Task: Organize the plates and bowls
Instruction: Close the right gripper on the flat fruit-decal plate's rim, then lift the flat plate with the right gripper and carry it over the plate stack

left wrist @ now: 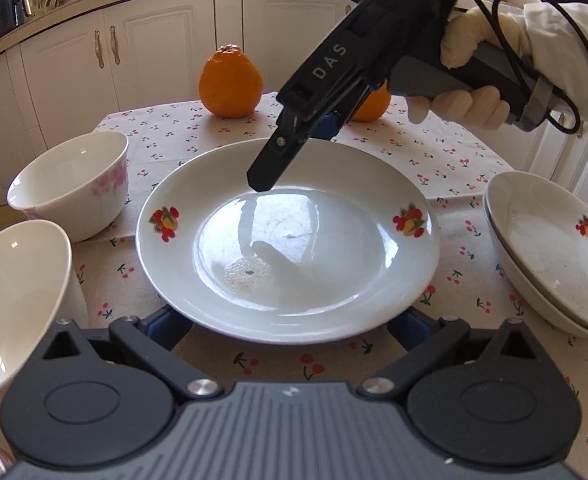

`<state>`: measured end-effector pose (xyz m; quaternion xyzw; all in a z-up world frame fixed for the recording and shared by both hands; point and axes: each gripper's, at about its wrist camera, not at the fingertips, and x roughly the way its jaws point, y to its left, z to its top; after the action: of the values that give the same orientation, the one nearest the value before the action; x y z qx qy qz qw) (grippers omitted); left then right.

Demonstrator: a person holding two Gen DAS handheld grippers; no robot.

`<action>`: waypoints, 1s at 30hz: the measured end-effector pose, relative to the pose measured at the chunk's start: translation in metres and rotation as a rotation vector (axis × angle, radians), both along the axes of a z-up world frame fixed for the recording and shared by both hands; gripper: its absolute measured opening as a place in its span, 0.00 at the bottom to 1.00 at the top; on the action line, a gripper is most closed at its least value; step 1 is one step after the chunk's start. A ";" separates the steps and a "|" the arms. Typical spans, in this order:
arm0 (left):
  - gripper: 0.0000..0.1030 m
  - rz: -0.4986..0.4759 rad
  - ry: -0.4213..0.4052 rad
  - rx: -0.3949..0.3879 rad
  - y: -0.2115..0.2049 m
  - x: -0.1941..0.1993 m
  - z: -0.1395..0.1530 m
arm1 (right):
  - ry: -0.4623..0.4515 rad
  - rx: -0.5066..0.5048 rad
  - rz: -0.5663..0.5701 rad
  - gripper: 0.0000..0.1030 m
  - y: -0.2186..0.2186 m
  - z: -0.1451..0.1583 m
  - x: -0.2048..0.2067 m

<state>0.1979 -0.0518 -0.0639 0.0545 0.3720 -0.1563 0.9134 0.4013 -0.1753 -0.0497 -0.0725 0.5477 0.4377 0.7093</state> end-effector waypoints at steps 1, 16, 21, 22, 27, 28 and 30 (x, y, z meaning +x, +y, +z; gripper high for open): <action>0.99 -0.003 -0.003 -0.002 0.001 0.000 0.000 | 0.001 0.003 0.002 0.75 0.000 0.000 0.000; 0.99 -0.017 0.017 -0.003 0.001 -0.001 0.004 | 0.009 0.061 0.003 0.75 -0.007 0.007 -0.003; 0.99 -0.034 0.000 0.000 -0.002 -0.009 0.017 | -0.006 0.067 -0.006 0.75 -0.014 0.018 -0.013; 0.99 -0.039 -0.004 0.001 -0.003 -0.010 0.019 | -0.010 0.069 -0.009 0.75 -0.015 0.020 -0.015; 0.99 -0.078 -0.023 0.010 -0.013 -0.018 0.033 | -0.038 0.081 -0.034 0.75 -0.033 0.037 -0.030; 0.99 -0.086 -0.026 0.009 -0.015 -0.020 0.035 | -0.043 0.082 -0.040 0.75 -0.037 0.039 -0.034; 0.99 -0.104 -0.032 0.004 -0.021 -0.024 0.040 | -0.055 0.086 -0.056 0.75 -0.047 0.046 -0.041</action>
<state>0.1742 -0.0729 -0.0238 0.0780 0.3543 -0.2021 0.9097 0.3601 -0.2224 -0.0038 -0.0387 0.5105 0.4386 0.7386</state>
